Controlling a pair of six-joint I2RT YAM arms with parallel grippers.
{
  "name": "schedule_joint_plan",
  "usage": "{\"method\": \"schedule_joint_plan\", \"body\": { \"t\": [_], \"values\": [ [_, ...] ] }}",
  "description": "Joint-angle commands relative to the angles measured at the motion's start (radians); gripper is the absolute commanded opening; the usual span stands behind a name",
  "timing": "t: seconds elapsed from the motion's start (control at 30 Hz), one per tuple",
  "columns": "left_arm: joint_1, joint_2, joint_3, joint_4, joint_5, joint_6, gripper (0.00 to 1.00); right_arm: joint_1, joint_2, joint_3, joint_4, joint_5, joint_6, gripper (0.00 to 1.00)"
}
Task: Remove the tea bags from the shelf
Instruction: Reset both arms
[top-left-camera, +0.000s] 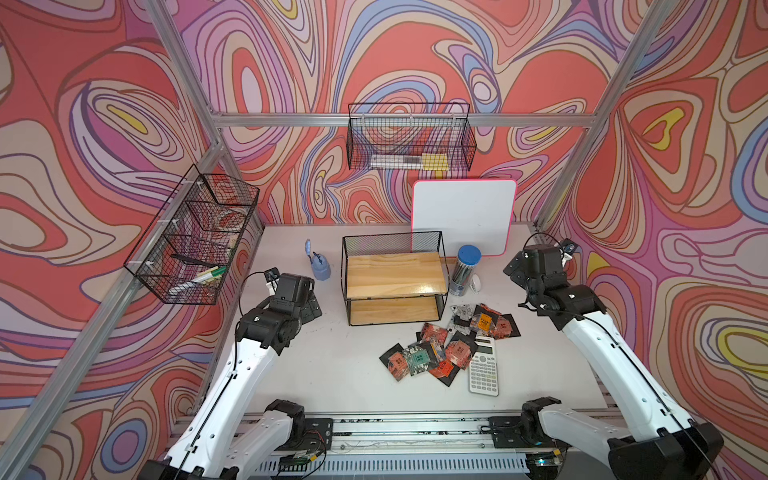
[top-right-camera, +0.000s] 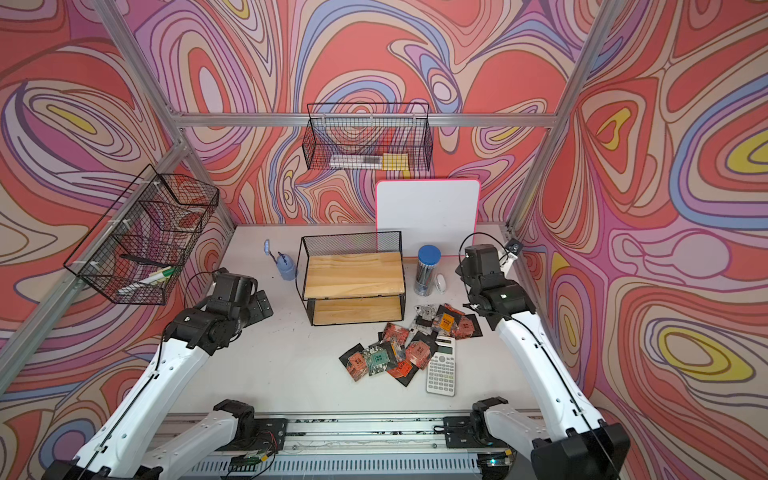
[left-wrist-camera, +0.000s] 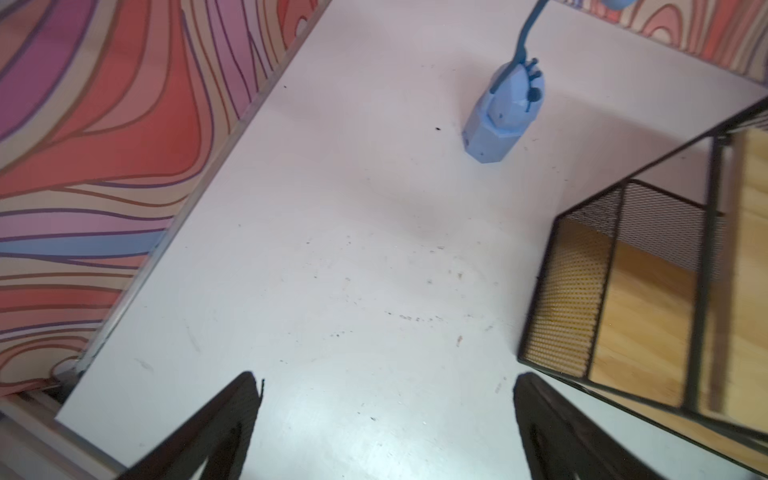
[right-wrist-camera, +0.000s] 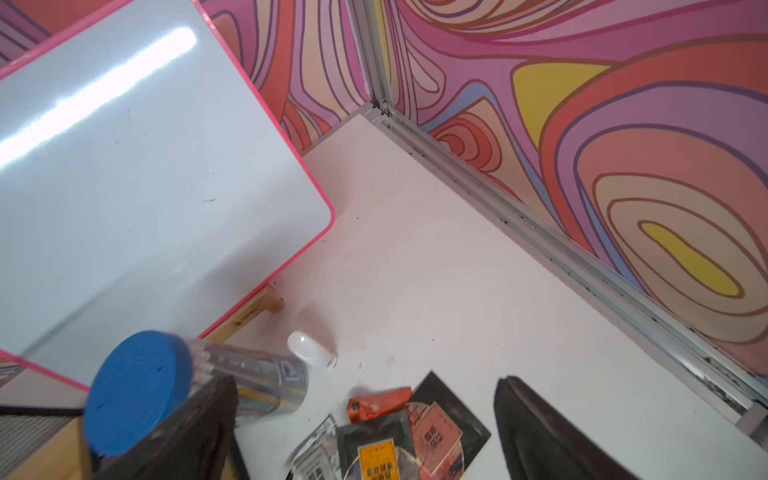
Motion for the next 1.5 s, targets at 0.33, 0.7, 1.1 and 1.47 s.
{"method": "schedule_joint_plan", "body": {
  "t": [0.33, 0.7, 1.1, 1.47],
  "values": [
    [0.158, 0.383, -0.284, 0.940, 0.157, 0.428, 0.99, -0.073, 0.287, -0.457, 0.976, -0.206, -0.435, 0.98],
    [0.188, 0.535, -0.393, 1.467, 0.205, 0.532, 0.99, -0.103, 0.453, -0.508, 1.345, -0.358, -0.587, 0.98],
    [0.196, 0.554, -0.541, 1.684, 0.234, 0.518, 0.99, -0.142, 0.580, -0.583, 1.622, -0.297, -0.537, 0.98],
    [0.200, 0.558, -0.556, 1.727, 0.239, 0.518, 0.99, -0.130, 0.584, -0.558, 1.569, -0.297, -0.554, 0.98]
  ]
}}
